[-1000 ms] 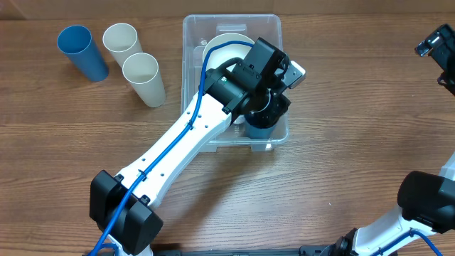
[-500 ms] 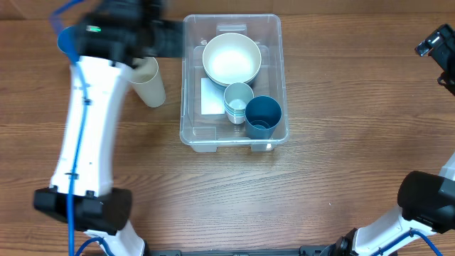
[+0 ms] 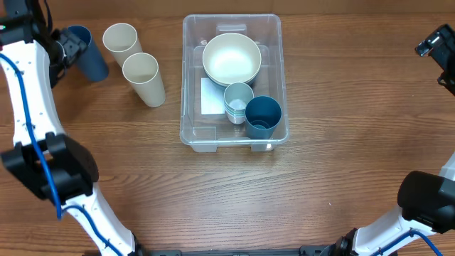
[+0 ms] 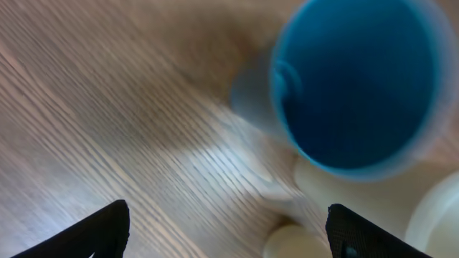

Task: Pack container
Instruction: 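Move the left gripper to the back blue tumbler and grasp it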

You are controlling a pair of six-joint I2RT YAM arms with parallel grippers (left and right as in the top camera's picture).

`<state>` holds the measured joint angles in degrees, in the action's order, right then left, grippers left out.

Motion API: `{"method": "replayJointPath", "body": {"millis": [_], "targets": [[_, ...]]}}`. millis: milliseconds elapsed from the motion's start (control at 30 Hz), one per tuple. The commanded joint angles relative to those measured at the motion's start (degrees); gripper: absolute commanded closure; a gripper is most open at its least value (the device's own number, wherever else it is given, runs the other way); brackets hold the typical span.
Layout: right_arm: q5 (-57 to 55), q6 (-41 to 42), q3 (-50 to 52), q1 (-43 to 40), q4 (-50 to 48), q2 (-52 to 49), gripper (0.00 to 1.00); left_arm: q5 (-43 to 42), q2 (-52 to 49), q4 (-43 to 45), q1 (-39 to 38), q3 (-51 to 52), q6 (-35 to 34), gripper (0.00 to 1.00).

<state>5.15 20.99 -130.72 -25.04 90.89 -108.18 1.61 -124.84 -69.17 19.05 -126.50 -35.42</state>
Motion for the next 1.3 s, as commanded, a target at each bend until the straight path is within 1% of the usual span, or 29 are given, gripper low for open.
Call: {"method": "replayJointPath", "body": {"millis": [0, 67, 167, 300, 400, 500, 633, 967, 1133, 1267], "targets": [[0.1, 0.5, -1.2, 0.1, -0.3, 0.8, 0.00, -1.2, -4.9, 2.0, 0.5, -0.7, -2.5, 0.14], [0.1, 0.5, -1.2, 0.1, -0.3, 0.8, 0.00, -2.0, -7.4, 4.0, 0.5, -0.7, -2.5, 0.14], [0.1, 0.5, -1.2, 0.1, -0.3, 0.8, 0.00, -6.3, -8.2, 5.6, 0.5, -0.7, -1.9, 0.15], [0.1, 0.5, -1.2, 0.1, -0.3, 0.8, 0.00, -9.5, -8.2, 5.5, 0.4, -0.7, 0.0, 0.18], [0.1, 0.5, -1.2, 0.1, -0.3, 0.8, 0.00, -13.6, -8.2, 5.1, 0.4, -0.7, 0.7, 0.19], [0.1, 0.5, -1.2, 0.1, -0.3, 0.8, 0.00, -14.9, -8.1, 4.7, 0.4, -0.7, 1.9, 0.21], [0.1, 0.5, -1.2, 0.1, -0.3, 0.8, 0.00, -15.2, -7.3, 4.2, 0.4, -0.8, 3.3, 0.20], [0.1, 0.5, -1.2, 0.1, -0.3, 0.8, 0.00, -14.2, 7.7, 4.7, 0.4, -0.8, 6.1, 0.17], [0.1, 0.5, -1.2, 0.1, -0.3, 0.8, 0.00, -7.7, 7.3, 4.9, 0.5, -0.6, 5.7, 0.15], [0.1, 0.5, -1.2, 0.1, -0.3, 0.8, 0.00, -7.1, 6.1, 8.2, 0.5, -0.3, 5.2, 0.13]]}}
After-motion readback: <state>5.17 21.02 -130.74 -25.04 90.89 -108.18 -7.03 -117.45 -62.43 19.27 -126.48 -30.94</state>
